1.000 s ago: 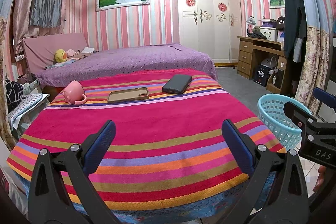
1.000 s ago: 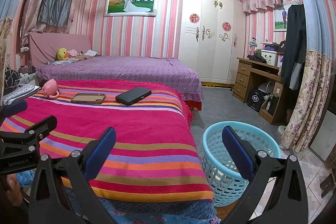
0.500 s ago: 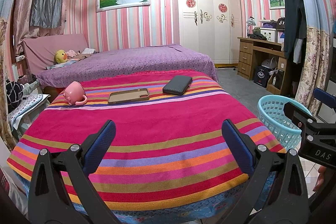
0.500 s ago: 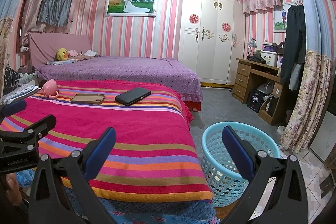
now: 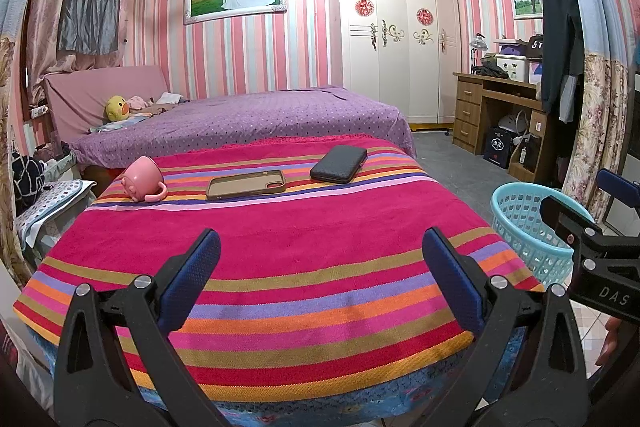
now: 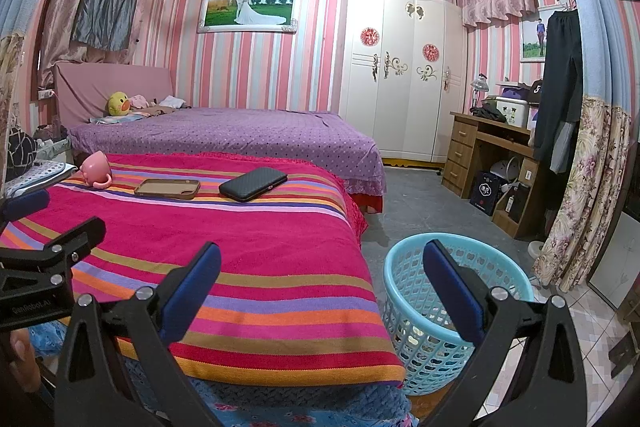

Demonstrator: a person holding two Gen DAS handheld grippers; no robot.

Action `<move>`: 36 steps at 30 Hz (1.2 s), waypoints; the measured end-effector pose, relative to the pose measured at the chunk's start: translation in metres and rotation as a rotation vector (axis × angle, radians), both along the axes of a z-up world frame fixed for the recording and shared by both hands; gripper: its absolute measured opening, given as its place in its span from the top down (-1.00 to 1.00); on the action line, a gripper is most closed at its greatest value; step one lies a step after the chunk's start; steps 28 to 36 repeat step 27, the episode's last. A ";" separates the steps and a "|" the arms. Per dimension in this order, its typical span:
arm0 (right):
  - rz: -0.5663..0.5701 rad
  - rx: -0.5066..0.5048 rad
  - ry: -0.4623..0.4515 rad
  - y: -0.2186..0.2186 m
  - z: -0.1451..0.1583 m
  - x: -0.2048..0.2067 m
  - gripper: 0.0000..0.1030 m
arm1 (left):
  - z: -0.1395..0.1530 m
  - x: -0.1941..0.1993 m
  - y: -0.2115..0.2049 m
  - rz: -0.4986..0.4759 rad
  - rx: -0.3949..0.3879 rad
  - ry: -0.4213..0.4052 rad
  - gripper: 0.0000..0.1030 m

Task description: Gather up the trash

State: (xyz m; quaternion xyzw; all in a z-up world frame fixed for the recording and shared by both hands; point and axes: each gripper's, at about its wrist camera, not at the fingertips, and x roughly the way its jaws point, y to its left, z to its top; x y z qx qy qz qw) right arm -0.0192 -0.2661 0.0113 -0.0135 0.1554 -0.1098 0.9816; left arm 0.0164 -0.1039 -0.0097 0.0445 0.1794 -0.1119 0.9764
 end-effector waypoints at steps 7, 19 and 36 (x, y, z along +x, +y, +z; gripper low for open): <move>0.000 0.000 0.000 -0.001 0.000 0.000 -0.91 | 0.002 0.000 0.001 0.002 0.001 -0.003 -0.89; 0.000 -0.002 0.000 0.000 -0.001 0.000 -0.91 | 0.005 0.001 0.000 0.001 0.002 -0.011 -0.89; 0.001 0.000 0.000 0.000 -0.001 0.000 -0.91 | 0.003 0.001 -0.001 -0.007 0.002 -0.012 -0.89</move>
